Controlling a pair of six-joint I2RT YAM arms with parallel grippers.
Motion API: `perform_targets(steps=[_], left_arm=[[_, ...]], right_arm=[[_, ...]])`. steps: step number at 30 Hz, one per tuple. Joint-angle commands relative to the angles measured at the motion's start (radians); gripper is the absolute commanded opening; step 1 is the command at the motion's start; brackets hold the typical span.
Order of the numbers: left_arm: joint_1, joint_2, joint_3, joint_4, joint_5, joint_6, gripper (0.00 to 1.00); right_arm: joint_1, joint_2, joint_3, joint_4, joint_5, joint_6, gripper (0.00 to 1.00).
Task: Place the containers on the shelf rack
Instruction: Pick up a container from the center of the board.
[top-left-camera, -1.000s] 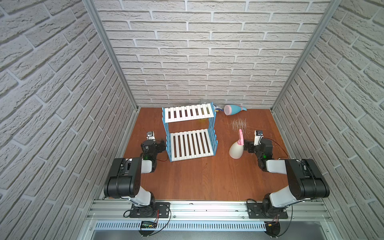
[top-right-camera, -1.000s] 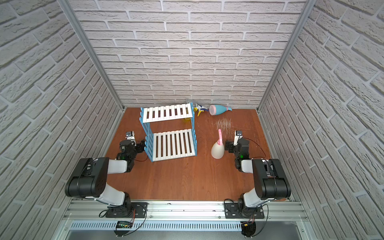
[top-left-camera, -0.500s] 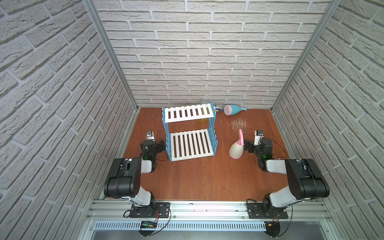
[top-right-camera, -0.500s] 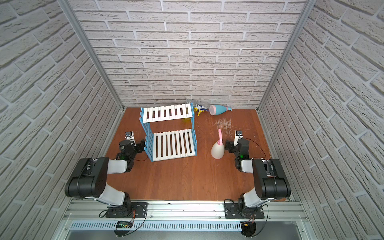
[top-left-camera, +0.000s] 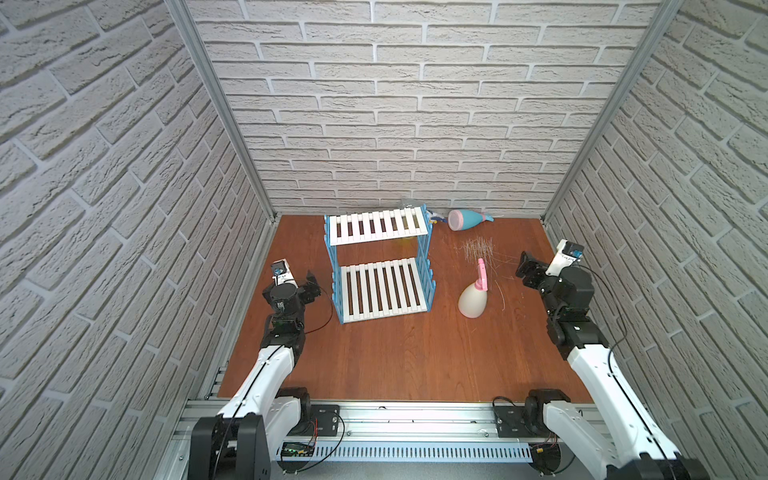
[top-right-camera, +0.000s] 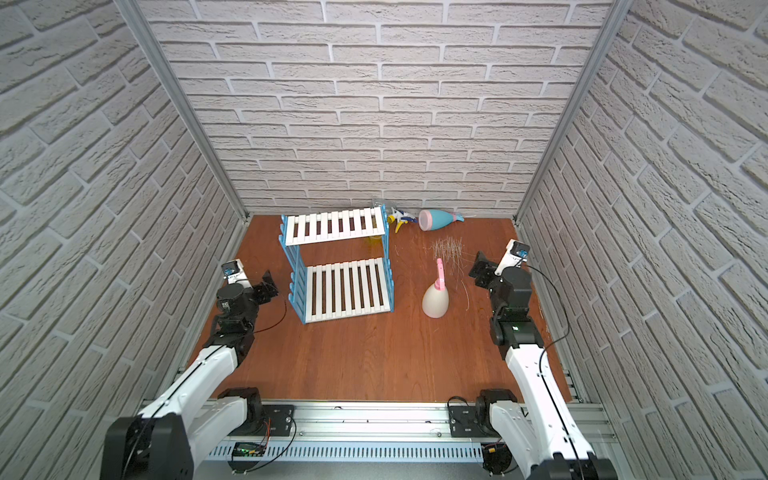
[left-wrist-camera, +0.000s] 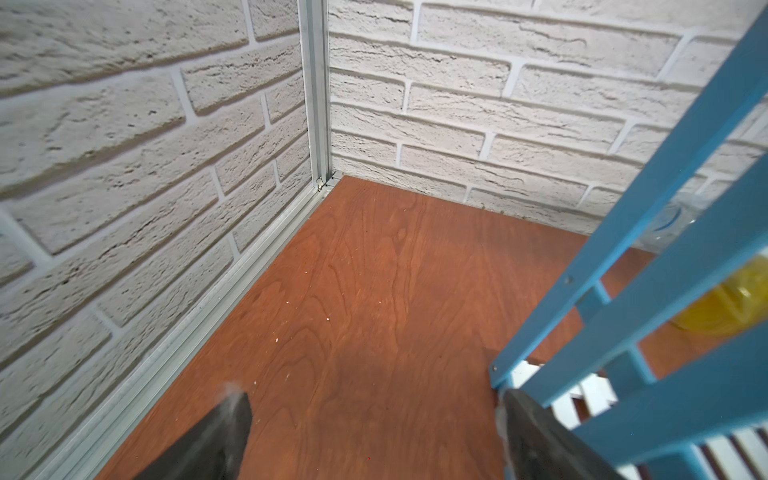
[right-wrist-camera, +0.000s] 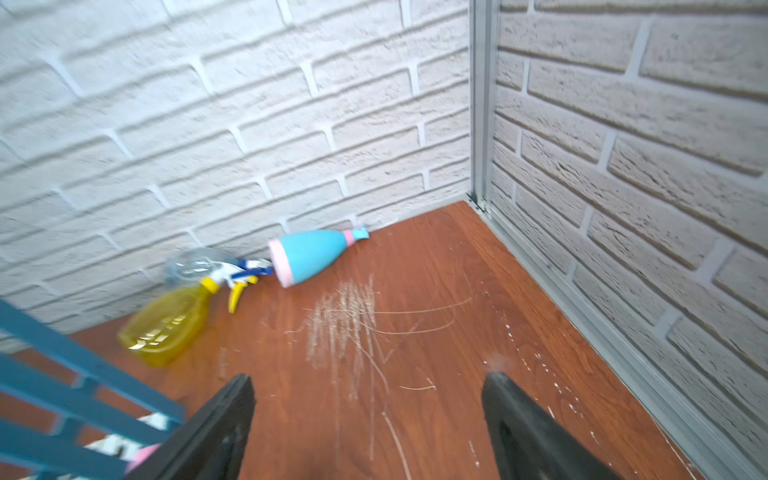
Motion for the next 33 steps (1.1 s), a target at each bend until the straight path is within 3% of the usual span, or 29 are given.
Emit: perform_targets(steps=[1,3,6,11,16,19,23,27,33], left_arm=[[-0.097,-0.091,0.129,-0.268,-0.068,-0.066,0.98],[-0.193,-0.110,0.201,-0.333,-0.086,-0.045,0.98],[-0.305,-0.092,0.323,-0.436,-0.056,-0.014,0.98],[-0.387,-0.055,0.470,-0.569,0.117,-0.010,0.98],[-0.385,-0.063,0.540,-0.659,0.226,0.029,0.98],[-0.362,-0.051,0.584,-0.724,0.301,0.061,0.98],[-0.282,-0.033,0.607,-0.756,0.401,0.105,0.98],[-0.208,-0.033,0.575,-0.696,0.492,0.122,0.98],[-0.202,-0.058,0.496,-0.600,0.510,0.144,0.98]], right_arm=[[0.026,-0.070,0.065,-0.278,-0.145,0.081,0.85],[0.074,-0.098,0.084,-0.346,-0.170,0.083,0.84],[0.168,-0.157,0.048,-0.362,-0.107,0.080,0.84],[0.301,-0.235,-0.071,-0.235,-0.060,0.042,0.86],[0.369,-0.183,-0.165,-0.047,-0.010,-0.057,0.86],[0.380,-0.127,-0.206,0.097,0.006,-0.053,0.73],[0.406,-0.020,-0.220,0.232,0.043,-0.057,0.72],[0.418,0.037,-0.233,0.318,0.079,-0.077,0.69],[0.419,0.106,-0.222,0.334,0.085,-0.106,0.56]])
